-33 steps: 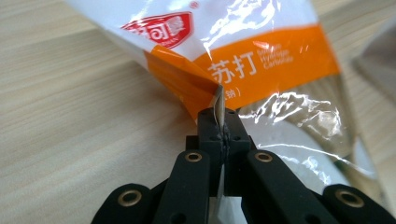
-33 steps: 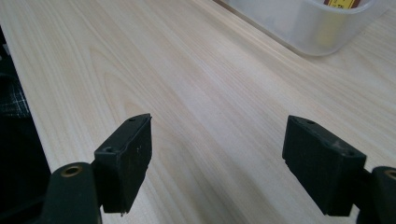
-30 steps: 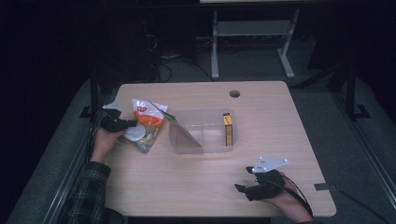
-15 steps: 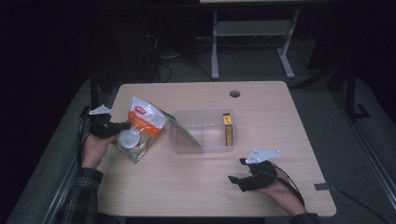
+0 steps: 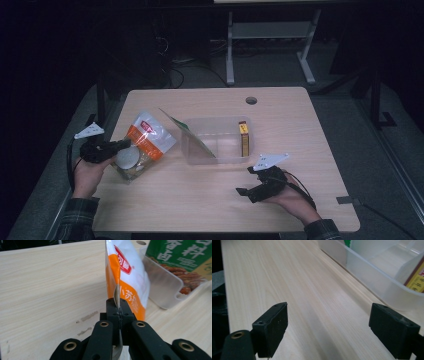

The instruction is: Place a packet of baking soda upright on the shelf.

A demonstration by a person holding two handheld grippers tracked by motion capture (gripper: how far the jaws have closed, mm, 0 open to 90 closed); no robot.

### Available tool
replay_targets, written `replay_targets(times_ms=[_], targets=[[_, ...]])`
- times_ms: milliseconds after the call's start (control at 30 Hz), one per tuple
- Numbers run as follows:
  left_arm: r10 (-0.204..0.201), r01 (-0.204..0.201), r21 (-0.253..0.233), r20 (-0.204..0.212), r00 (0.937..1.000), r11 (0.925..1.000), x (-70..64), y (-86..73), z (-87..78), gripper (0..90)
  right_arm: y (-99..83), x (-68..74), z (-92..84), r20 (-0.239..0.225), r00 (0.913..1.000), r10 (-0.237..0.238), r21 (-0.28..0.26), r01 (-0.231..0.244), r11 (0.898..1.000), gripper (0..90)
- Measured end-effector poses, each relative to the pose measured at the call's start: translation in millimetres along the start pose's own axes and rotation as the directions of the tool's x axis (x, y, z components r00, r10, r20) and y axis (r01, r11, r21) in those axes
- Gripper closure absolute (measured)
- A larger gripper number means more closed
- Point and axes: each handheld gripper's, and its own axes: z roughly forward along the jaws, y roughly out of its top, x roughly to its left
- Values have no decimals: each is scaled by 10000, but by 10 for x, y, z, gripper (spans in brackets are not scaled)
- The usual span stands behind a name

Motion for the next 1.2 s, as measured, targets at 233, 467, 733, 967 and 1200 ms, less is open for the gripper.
replay_targets(times_ms=[233,467,733,967,1200], targets=[[219,-202,-474,360,9991,9987,-190,-21,-253,899,17,62,20,-323,9992,-245,-23,244,9997,149],[615,-566,-535,939,9937,9970,-396,-81,-364,899,82,131,87,-595,9970,-493,-97,488,9988,148],[1158,-1082,-515,1779,9772,9928,-710,-131,-347,899,166,227,175,-972,9928,-703,-255,681,9974,148],[1520,-1380,-685,2859,9461,9881,-1012,-143,-222,899,215,302,228,-1352,9877,-784,-534,718,9960,171],[1820,-1679,-703,3668,9123,9833,-1264,-96,-16,898,226,365,258,-1653,9822,-892,-839,761,9936,215]])
